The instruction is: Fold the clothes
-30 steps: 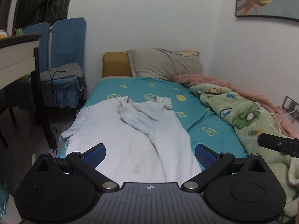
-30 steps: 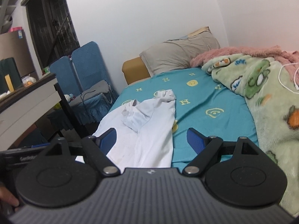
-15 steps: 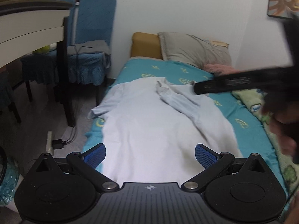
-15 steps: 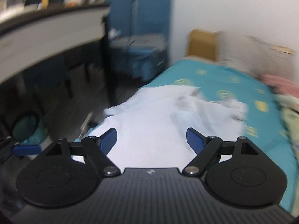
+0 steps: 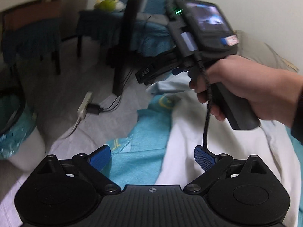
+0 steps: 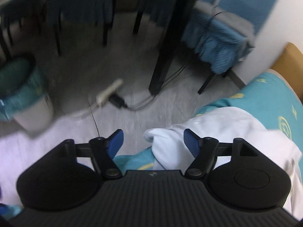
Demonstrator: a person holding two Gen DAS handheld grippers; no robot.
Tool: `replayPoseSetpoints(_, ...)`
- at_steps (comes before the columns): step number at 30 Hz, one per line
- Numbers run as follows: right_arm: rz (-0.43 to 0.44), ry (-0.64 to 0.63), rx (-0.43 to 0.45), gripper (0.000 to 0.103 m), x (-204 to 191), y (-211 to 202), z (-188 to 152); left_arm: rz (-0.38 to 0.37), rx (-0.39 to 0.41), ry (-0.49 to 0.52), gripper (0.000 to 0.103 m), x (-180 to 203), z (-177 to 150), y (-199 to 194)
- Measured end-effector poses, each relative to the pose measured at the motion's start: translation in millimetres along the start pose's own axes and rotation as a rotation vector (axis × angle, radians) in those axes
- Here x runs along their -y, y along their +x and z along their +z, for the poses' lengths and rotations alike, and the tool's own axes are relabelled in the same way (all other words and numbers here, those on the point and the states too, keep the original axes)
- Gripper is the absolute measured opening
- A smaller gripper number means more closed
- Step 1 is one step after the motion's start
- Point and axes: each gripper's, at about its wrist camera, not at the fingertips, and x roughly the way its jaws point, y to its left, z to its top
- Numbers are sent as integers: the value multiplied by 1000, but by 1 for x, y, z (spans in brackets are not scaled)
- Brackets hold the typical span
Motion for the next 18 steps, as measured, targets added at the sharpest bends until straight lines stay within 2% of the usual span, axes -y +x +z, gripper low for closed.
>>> replayPoseSetpoints(2, -21, -42, -27, 69, -6, 18, 3, 2, -2, -12, 97, -2, 2, 3)
replayPoseSetpoints(4, -59, -66, -70, 43, -8, 34, 4, 0, 2, -21, 97, -3, 2, 4)
replayPoseSetpoints(5, -80, -71, -86, 22, -8, 39, 4, -2, 7, -23, 97, -3, 2, 4)
replayPoseSetpoints(6, -97, -70, -86, 15, -8, 41, 4, -4, 14, -24, 97, -2, 1, 2)
replayPoseSetpoints(9, -130, -13, -17, 8, 2, 24, 7, -19, 44, -23, 97, 0, -2, -3)
replayPoseSetpoints(12, -189, 85, 99, 8, 23, -18, 9, -37, 94, -28, 97, 1, -2, -10)
replayPoseSetpoints(16, -299, 336, 278, 8, 76, -97, -17, -80, 165, -13, 98, 8, -3, -25)
replayPoseSetpoints(18, -373, 485, 341, 8, 104, -132, -49, -107, 201, 7, 98, 13, -5, -32)
